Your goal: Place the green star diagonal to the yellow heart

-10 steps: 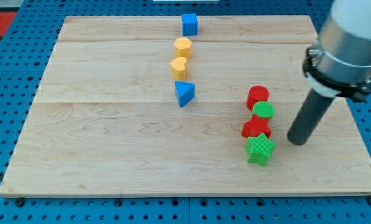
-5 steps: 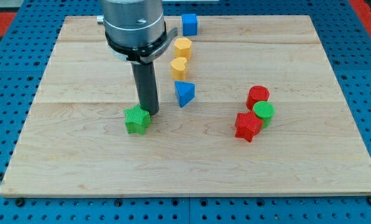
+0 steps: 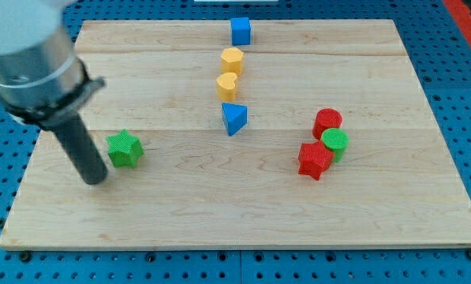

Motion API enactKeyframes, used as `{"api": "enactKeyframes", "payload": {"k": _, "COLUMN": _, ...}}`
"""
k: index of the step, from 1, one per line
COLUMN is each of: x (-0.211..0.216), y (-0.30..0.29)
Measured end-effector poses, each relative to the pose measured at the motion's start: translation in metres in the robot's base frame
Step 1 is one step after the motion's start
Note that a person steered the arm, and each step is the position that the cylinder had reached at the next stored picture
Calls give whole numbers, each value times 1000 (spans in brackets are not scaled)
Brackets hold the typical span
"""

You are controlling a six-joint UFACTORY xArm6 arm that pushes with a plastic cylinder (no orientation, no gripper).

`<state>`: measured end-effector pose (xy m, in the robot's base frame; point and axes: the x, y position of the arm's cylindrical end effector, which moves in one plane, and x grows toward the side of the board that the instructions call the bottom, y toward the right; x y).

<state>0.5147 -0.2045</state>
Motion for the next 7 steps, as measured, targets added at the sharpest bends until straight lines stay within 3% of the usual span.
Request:
{"api": "enactKeyframes", "payload": {"k": 3, "x": -21, "y": 63}}
{"api": "enactKeyframes", "payload": {"k": 5, "x": 4, "y": 97}}
{"api": "enactKeyframes", "payload": {"k": 7, "x": -67, "y": 103}}
